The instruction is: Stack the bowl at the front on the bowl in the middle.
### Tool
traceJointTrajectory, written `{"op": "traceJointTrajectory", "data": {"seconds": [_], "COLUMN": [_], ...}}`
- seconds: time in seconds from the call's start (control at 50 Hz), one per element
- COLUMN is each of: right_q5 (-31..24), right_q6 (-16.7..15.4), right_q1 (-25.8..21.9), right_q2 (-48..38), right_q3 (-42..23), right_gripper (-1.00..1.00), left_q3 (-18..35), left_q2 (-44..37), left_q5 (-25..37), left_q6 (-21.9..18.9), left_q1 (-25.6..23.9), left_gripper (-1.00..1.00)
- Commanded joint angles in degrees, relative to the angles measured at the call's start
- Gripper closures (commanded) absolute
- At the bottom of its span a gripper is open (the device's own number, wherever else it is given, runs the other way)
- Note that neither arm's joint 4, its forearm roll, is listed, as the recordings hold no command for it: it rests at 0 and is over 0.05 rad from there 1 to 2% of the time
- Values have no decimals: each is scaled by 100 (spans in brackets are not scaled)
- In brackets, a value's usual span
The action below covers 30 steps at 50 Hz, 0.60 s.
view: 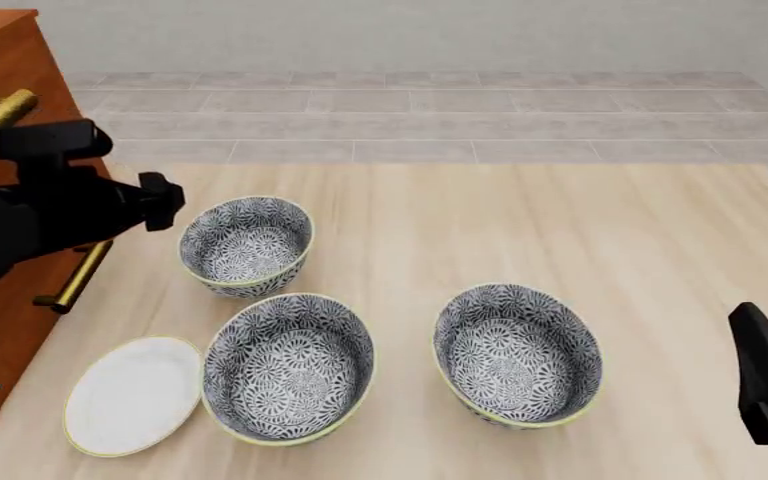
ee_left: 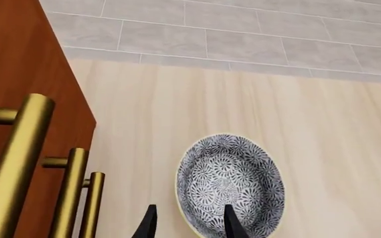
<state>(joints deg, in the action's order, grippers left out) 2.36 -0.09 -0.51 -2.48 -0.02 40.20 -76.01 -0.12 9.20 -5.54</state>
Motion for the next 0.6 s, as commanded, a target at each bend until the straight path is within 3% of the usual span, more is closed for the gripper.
{"op": "traceJointTrajectory", "data": {"seconds": [0.02,0.1,0.22,0.36,0.6], "right_q5": [-1,1,-1,0,1], "right_q6": [1,0,0,0,0], "right_q1": [0,1,0,0,0], "right_q2": [1,-2,1,0,-1], "right_q3": [0,0,0,0,0], "right_gripper": [-100,-100,-100,-100,-100], "left_q3": [119,-44,156,-37,241], "left_q2": [-170,-364,-365,-740,-957], "left_q5": [48,-269,-29,-498,-288], "left_q6": [25,53,78,108,150], "left_q1": [19,19,27,34,23], "left_gripper": [-100,-100,-100,-100,-100]}}
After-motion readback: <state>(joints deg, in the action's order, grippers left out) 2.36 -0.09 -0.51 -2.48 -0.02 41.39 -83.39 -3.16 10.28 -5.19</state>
